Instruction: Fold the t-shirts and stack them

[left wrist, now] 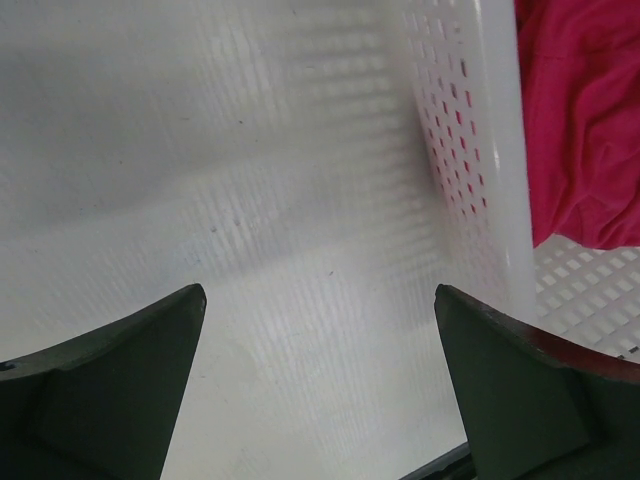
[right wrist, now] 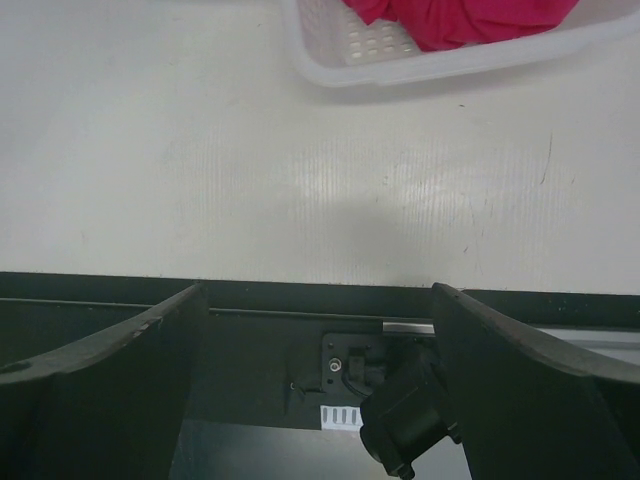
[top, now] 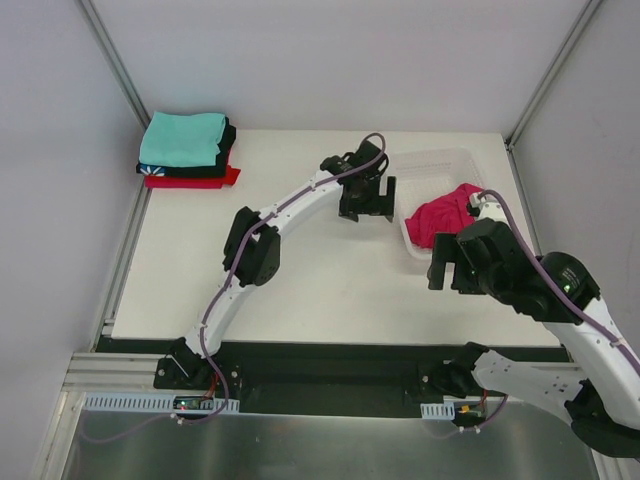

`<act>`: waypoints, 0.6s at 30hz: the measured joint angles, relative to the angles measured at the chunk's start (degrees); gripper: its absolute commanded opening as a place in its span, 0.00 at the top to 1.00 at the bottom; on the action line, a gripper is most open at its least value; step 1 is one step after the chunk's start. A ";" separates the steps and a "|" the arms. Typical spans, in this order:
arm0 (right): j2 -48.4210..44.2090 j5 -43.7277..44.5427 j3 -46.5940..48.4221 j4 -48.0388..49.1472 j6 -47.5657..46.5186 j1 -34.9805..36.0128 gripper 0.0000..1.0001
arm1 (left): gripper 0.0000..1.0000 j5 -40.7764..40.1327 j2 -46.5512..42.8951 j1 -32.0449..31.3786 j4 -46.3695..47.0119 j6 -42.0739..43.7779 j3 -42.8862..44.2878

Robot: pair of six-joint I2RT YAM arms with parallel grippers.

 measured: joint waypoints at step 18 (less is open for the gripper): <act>18.47 -10.49 -5.33 10.71 -3.87 2.67 0.04 | 0.01 -10.64 -60.92 15.15 -1.99 5.51 -41.31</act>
